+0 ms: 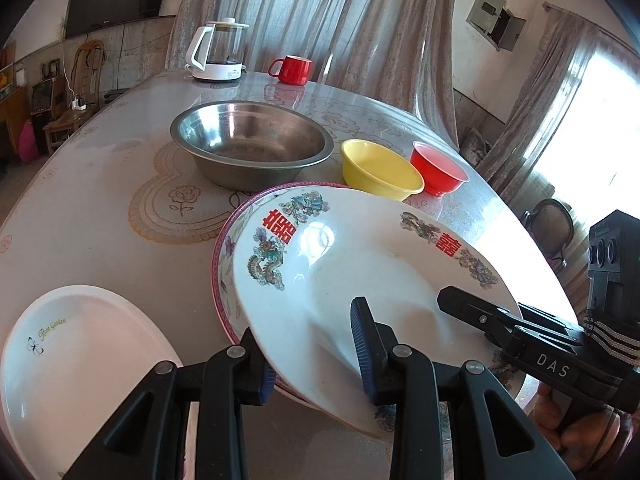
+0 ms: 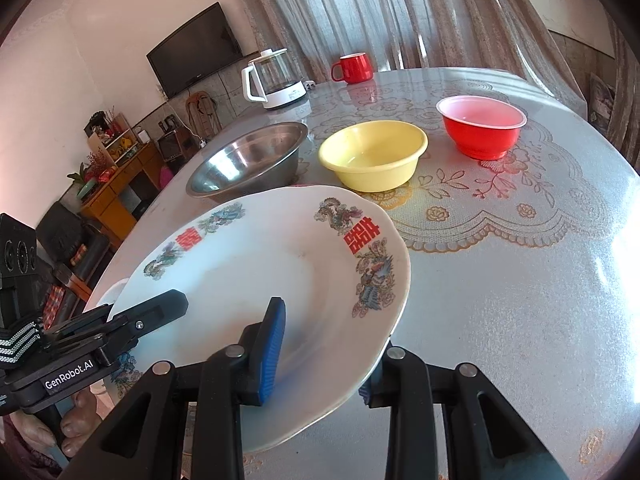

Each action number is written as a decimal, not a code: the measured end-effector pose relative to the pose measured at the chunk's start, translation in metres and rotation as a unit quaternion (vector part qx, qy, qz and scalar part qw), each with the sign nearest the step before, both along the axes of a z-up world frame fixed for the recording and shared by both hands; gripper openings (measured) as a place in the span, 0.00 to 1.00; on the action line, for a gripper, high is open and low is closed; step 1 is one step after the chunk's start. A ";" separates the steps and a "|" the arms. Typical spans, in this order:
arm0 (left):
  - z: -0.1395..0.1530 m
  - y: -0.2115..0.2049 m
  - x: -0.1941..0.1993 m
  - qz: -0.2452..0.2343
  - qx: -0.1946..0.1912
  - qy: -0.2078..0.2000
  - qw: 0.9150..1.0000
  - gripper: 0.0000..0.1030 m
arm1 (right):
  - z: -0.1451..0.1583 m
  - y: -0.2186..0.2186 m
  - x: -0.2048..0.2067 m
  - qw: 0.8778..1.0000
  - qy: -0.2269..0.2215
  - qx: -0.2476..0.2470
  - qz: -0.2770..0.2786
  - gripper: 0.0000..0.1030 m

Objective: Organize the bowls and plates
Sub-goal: 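Carry the double-happiness plate with the left gripper and lower it onto the purple-flowered plate, then open the left gripper and withdraw it from the stacked plates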

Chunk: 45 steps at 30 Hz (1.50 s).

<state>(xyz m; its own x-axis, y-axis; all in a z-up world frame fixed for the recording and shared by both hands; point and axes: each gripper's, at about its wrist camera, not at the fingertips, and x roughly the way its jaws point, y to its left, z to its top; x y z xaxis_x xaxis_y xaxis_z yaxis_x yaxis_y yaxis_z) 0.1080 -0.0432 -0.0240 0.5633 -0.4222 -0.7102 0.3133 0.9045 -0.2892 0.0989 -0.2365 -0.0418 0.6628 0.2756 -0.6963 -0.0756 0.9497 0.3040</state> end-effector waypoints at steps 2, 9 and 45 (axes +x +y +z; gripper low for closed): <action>-0.004 0.000 0.004 0.003 0.005 0.004 1.000 0.32 | -0.004 0.000 0.005 1.000 0.006 0.000 -0.001 0.29; -0.010 0.006 0.012 0.015 0.008 0.010 1.000 0.33 | -0.009 0.005 0.015 1.000 0.011 -0.017 0.005 0.32; -0.007 0.013 0.004 0.030 0.019 0.001 0.999 0.35 | 0.000 -0.008 -0.011 0.996 -0.005 -0.091 -0.001 0.31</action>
